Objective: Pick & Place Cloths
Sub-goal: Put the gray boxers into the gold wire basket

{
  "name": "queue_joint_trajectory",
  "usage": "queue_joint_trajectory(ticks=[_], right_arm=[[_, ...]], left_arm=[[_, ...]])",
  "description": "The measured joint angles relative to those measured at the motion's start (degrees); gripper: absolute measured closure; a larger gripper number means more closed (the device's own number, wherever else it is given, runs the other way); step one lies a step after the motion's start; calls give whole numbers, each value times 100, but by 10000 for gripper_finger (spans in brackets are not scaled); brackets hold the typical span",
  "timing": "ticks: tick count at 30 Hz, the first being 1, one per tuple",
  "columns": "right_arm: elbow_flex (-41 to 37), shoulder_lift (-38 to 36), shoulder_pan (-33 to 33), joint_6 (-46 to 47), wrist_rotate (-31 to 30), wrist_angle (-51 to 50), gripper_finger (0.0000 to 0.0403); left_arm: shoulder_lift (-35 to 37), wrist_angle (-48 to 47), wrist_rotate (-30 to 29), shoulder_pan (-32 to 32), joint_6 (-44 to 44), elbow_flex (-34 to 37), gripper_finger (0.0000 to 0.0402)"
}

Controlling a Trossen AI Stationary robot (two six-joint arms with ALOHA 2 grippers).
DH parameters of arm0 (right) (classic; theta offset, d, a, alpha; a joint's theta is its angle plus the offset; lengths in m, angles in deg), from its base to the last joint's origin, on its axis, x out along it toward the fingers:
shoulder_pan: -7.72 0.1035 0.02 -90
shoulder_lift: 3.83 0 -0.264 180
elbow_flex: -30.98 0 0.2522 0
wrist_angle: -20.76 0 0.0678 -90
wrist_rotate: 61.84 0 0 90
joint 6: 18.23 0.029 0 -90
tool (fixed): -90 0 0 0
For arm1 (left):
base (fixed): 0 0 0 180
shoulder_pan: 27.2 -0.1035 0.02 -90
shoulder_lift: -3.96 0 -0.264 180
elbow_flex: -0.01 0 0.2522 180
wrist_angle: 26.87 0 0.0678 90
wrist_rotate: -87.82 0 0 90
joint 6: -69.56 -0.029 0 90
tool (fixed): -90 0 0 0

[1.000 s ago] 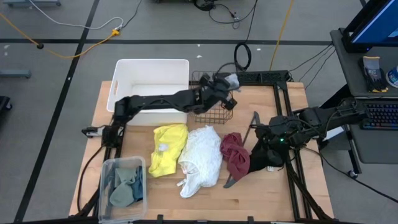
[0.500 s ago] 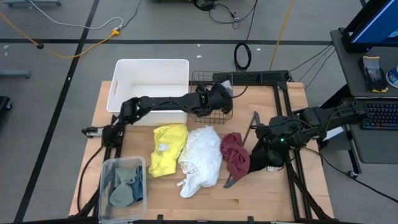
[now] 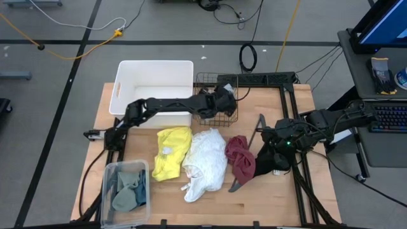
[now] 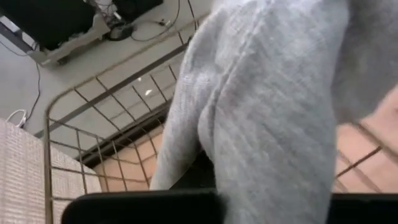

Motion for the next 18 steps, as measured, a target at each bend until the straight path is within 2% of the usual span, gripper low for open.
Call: queue_joint_trajectory(ticks=[6, 11, 18], right_arm=[[0, 0, 0, -55, 0, 0, 314], [0, 0, 0, -151, 2, 2, 314], [0, 0, 0, -151, 2, 2, 314]], left_arm=[[-66, 2, 105, 4, 2, 2, 401], [-69, -21, 562, -12, 12, 2, 399], [-106, -252, 554, -18, 144, 2, 397]])
